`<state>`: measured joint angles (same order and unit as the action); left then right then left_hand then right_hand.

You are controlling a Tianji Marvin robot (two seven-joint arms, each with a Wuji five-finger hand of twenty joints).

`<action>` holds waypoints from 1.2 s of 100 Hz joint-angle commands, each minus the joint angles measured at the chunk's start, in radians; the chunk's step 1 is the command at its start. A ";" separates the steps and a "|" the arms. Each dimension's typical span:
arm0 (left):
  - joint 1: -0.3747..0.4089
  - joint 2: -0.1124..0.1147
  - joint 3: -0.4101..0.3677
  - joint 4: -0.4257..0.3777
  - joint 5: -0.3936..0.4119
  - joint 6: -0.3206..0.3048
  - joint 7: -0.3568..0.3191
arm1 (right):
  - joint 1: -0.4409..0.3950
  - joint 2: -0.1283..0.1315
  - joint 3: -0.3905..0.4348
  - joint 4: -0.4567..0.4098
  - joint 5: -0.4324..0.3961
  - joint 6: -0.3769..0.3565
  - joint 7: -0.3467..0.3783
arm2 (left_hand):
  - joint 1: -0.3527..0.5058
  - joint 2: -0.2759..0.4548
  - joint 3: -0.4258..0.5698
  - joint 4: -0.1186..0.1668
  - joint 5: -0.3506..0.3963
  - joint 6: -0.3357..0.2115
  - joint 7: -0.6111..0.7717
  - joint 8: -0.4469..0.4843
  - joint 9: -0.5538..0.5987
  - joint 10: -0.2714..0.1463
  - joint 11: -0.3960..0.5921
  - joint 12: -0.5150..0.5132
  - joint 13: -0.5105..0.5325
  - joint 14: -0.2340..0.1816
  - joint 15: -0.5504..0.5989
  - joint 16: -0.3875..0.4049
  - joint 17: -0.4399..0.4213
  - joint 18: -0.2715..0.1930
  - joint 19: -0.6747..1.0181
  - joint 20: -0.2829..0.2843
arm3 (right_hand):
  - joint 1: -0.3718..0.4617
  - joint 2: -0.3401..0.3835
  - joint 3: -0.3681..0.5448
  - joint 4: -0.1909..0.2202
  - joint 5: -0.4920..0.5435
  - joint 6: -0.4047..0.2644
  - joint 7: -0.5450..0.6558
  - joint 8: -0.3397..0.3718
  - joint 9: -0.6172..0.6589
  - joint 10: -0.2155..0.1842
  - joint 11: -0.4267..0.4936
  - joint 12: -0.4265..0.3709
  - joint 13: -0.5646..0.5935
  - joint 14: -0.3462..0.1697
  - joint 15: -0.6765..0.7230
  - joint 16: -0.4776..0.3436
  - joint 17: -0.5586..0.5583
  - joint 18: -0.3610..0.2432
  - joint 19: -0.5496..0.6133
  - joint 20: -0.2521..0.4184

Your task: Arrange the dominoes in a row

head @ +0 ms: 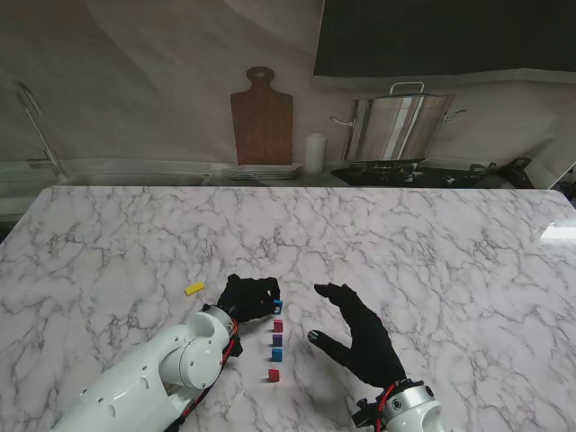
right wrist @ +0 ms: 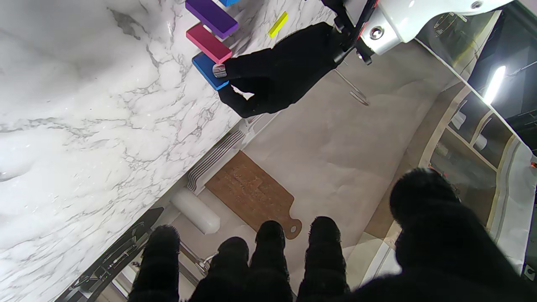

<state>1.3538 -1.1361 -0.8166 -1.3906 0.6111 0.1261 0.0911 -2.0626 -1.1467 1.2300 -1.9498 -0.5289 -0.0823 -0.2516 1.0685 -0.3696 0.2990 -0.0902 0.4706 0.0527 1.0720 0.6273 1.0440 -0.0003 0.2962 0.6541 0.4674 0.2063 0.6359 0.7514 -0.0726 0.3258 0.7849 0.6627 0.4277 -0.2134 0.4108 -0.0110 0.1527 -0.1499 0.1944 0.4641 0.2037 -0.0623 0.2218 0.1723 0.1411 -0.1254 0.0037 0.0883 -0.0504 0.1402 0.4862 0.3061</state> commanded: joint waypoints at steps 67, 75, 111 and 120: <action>-0.007 -0.004 0.014 -0.003 -0.025 0.011 -0.046 | -0.004 -0.002 0.002 0.000 0.003 0.002 -0.001 | 0.057 0.044 -0.027 0.039 0.000 0.002 0.059 -0.026 -0.001 -0.016 0.002 -0.075 -0.004 -0.006 0.015 -0.005 -0.024 0.005 -0.003 0.030 | 0.007 0.020 -0.017 -0.013 -0.015 -0.016 0.015 -0.021 -0.019 -0.008 0.017 -0.006 0.010 -0.011 -0.007 0.003 -0.006 -0.026 0.017 -0.004; -0.006 -0.003 0.013 -0.006 -0.027 0.012 -0.051 | -0.004 -0.002 0.001 -0.001 0.003 0.002 -0.001 | 0.055 0.044 -0.028 0.039 -0.001 0.005 0.057 -0.027 -0.004 -0.012 0.005 -0.078 -0.005 -0.005 0.015 -0.005 -0.024 0.005 -0.004 0.029 | 0.007 0.019 -0.017 -0.013 -0.016 -0.015 0.015 -0.021 -0.019 -0.006 0.017 -0.006 0.010 -0.010 -0.007 0.003 -0.005 -0.026 0.017 -0.004; -0.003 0.003 0.012 -0.015 -0.022 0.012 -0.070 | -0.004 -0.002 0.001 -0.001 0.003 0.002 -0.001 | 0.048 0.035 -0.029 0.038 0.000 0.038 -0.049 -0.009 -0.056 0.012 0.026 -0.103 -0.026 0.017 0.002 -0.007 -0.025 0.003 -0.024 0.020 | 0.008 0.017 -0.016 -0.013 -0.017 -0.015 0.016 -0.022 -0.019 -0.006 0.017 -0.006 0.011 -0.009 -0.008 0.003 -0.006 -0.025 0.017 -0.004; -0.003 0.004 0.011 -0.016 -0.021 0.012 -0.074 | -0.004 -0.002 0.001 -0.001 0.003 0.002 0.000 | 0.047 0.030 -0.030 0.040 0.003 0.045 -0.096 0.011 -0.070 0.017 0.034 -0.108 -0.031 0.018 -0.003 -0.007 -0.023 0.003 -0.032 0.019 | 0.008 0.017 -0.016 -0.013 -0.016 -0.015 0.017 -0.022 -0.019 -0.006 0.017 -0.006 0.011 -0.010 -0.007 0.003 -0.005 -0.026 0.018 -0.004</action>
<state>1.3482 -1.1337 -0.8070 -1.4046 0.5901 0.1380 0.0366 -2.0626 -1.1470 1.2314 -1.9498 -0.5265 -0.0823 -0.2529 1.0725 -0.3667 0.2792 -0.0760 0.4823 0.0836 1.0142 0.6076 0.9934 0.0172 0.3122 0.5634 0.4497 0.2064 0.6360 0.7554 -0.0729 0.3258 0.7711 0.6657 0.4277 -0.2134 0.4108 -0.0110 0.1527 -0.1499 0.1946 0.4638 0.2037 -0.0623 0.2219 0.1723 0.1411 -0.1252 0.0037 0.0883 -0.0504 0.1402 0.4948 0.3061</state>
